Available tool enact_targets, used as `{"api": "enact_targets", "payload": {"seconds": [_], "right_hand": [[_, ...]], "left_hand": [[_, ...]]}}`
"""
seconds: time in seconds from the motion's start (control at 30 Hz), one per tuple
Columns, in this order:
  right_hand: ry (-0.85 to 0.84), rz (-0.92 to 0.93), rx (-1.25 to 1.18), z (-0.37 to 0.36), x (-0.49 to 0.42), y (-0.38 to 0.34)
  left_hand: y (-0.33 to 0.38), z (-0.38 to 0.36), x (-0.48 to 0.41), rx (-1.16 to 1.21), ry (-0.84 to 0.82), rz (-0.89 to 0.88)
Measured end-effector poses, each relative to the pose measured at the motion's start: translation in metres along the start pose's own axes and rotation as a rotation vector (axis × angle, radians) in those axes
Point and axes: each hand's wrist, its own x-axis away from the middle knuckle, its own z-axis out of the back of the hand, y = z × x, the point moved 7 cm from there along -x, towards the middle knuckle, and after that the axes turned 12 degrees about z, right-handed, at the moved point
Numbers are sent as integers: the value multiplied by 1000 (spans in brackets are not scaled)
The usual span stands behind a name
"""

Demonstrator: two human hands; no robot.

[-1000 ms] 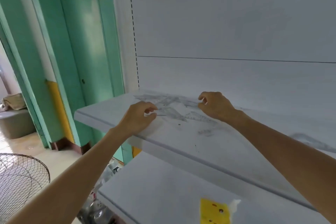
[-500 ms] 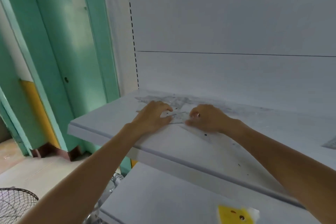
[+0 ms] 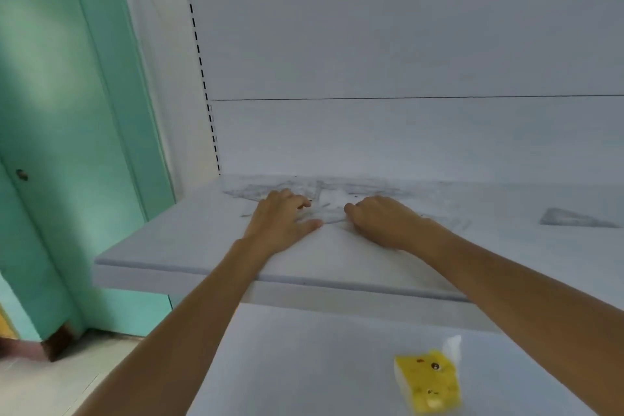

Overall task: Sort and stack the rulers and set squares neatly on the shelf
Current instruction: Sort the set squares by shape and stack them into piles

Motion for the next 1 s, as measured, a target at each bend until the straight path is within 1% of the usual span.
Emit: {"api": "enact_targets", "payload": {"seconds": [0.1,0.2,0.37,0.5,0.57,0.63,0.73,0.83,0.93,1.0], "right_hand": [[4,-32,51,2,1,1],[28,-104,58,4,4,6],[71,-135,74,11,3,4],[125,-167,80,20,10,2],[126,-202,46,20,17,4],[122,-208,10,20,25,4],[136,-191,-36,20,40,2],[166,-293,-159,21,60,7],[232,-368,-242,26,85,15],[270,-406,-279,27,103,23]], "left_hand": [[-2,5,1,2,65,10],[-4,8,2,-26,116,33],[-1,13,2,-43,132,42],[9,21,5,-89,227,-26],[17,25,9,-162,289,-80],[26,26,12,-246,317,-143],[34,24,16,-301,273,-222],[36,25,20,-236,236,-239],[38,27,22,-105,222,-261],[39,22,19,-83,161,-300]]}}
